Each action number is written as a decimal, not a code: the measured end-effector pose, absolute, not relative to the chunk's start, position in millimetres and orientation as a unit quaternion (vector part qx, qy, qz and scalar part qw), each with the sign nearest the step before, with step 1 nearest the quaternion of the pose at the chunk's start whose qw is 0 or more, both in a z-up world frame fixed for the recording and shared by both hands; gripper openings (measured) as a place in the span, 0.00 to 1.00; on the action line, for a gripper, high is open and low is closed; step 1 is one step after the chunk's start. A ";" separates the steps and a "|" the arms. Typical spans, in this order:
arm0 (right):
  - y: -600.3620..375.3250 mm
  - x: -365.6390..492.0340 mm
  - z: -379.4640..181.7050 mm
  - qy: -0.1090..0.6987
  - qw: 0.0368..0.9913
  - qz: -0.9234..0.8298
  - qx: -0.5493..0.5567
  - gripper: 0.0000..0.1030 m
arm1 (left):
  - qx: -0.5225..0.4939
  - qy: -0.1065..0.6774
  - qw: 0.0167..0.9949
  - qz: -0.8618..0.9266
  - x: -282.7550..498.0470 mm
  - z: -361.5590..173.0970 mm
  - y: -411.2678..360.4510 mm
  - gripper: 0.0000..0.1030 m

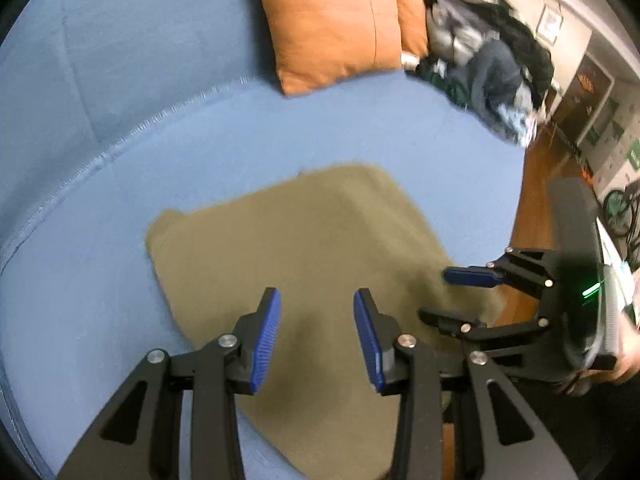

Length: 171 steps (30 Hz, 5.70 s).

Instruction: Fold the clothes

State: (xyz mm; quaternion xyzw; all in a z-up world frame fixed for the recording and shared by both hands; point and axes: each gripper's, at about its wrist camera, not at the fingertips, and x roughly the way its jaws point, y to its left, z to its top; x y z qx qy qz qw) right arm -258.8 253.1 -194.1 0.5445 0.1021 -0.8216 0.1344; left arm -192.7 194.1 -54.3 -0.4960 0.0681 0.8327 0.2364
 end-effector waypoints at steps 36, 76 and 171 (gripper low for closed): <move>361.4 -323.0 -164.0 -0.210 0.073 -0.833 0.507 0.53 | -0.515 -0.166 0.010 0.841 -243.0 -58.8 79.4 0.46; 357.4 -350.4 -248.0 -0.258 0.316 -0.703 0.583 0.60 | -0.612 -0.349 0.150 0.693 -306.4 -189.0 69.7 0.41; 717.9 -197.1 -150.8 -0.302 -0.138 -0.853 0.402 0.39 | -0.462 0.123 0.312 0.821 -276.1 -106.3 380.3 0.58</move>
